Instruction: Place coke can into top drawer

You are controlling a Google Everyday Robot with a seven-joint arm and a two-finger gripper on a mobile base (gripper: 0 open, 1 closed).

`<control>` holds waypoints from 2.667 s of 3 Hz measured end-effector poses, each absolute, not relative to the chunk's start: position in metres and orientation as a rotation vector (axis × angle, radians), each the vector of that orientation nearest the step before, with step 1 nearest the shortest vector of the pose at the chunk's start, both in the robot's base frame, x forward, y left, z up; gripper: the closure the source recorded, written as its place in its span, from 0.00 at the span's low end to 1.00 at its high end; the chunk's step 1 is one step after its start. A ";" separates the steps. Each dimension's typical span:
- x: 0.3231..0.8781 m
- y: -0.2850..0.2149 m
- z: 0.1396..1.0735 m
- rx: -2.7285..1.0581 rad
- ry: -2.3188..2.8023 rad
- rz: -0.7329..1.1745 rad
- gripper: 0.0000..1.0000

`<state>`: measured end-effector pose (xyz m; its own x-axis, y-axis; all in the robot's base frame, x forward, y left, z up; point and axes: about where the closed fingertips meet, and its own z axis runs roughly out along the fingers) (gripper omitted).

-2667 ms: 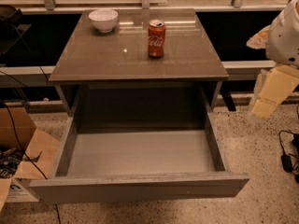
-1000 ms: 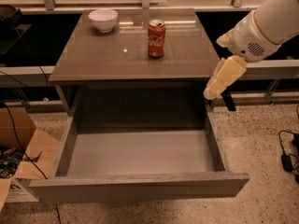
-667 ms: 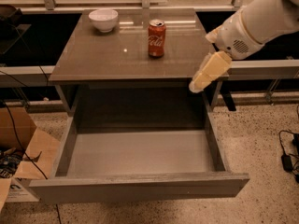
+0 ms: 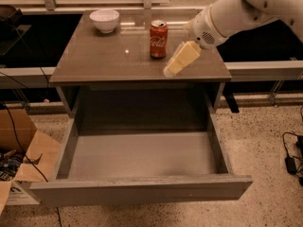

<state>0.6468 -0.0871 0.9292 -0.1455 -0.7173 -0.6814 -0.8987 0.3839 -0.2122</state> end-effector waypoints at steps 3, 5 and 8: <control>0.761 -0.038 0.894 -1.326 1.860 0.535 0.00; 0.798 -0.030 0.895 -1.282 1.827 0.579 0.00; 0.813 0.001 0.890 -1.263 1.818 0.654 0.18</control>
Offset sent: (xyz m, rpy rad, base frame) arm 0.1221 0.0446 -0.0349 0.2149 0.0598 0.0276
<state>0.8133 0.0013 0.8898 -0.1718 -0.5109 -0.8423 -0.9304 0.3653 -0.0318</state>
